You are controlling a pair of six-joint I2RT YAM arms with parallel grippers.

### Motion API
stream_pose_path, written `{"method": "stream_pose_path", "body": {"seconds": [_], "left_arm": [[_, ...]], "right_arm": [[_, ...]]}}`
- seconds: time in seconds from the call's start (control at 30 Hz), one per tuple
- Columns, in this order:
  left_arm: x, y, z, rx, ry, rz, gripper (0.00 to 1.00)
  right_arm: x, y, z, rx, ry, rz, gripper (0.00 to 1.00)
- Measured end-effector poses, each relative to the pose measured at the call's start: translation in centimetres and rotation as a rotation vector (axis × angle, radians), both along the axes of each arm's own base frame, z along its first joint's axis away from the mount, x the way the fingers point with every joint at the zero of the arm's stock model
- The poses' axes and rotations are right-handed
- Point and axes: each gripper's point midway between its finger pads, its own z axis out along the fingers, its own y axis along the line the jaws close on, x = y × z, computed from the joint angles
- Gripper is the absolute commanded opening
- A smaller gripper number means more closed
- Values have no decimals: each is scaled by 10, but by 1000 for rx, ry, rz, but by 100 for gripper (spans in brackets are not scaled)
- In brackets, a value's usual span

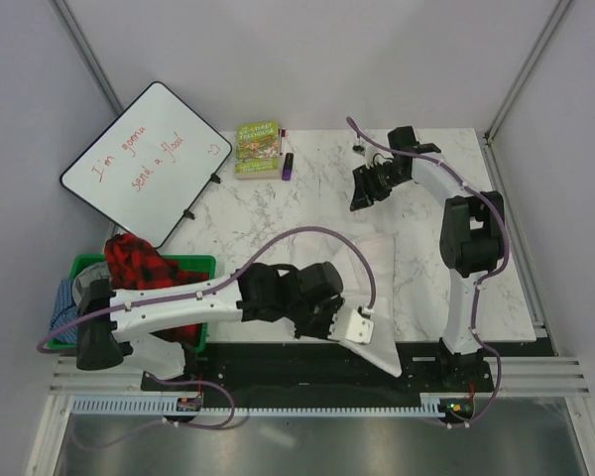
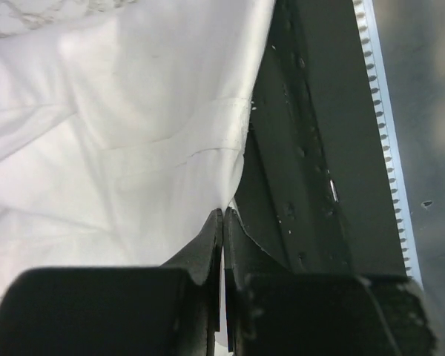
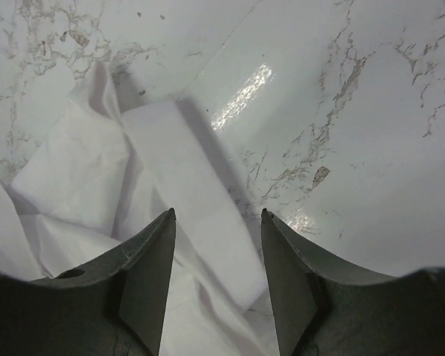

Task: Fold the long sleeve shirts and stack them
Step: Fold the shirt

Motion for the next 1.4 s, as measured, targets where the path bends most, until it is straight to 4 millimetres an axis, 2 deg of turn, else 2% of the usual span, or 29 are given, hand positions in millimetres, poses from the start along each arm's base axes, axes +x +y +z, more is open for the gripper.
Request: {"method": "stream_pose_path", "body": {"seconds": [0.07,0.13,0.23,0.3,0.43,0.6,0.73,0.8,1.0,1.2,1.4], "left_arm": [[16,-6,19,-31,19,39,2],[42,-13,33,-66,36,92,2],[90,-15,35,-78,52,180,2],[131,-13,26,-73,68,249,2],[192,-4,-3,-51,77,341,2],[246,-2,-38,-58,38,380,2],[275,-3,-60,-73,15,402,2],[285,-4,-65,-85,-2,406,2],[304,-14,-57,-168,-78,388,2],[305,-19,-58,-207,-91,377,2],[323,-16,-47,-255,-124,411,2]], "right_arm": [[0,1,-14,-18,22,9,54],[-3,3,-27,-30,45,22,49],[-9,8,-46,-45,81,52,43],[-13,11,-54,-50,93,72,41],[-21,15,-61,-50,106,103,36],[-25,16,-61,-41,103,130,29],[-27,16,-63,-39,103,146,24],[-29,16,-65,-40,106,153,22],[-34,16,-73,-35,126,171,10],[-37,18,-74,-21,137,182,8],[-38,18,-74,-14,136,191,7]]}}
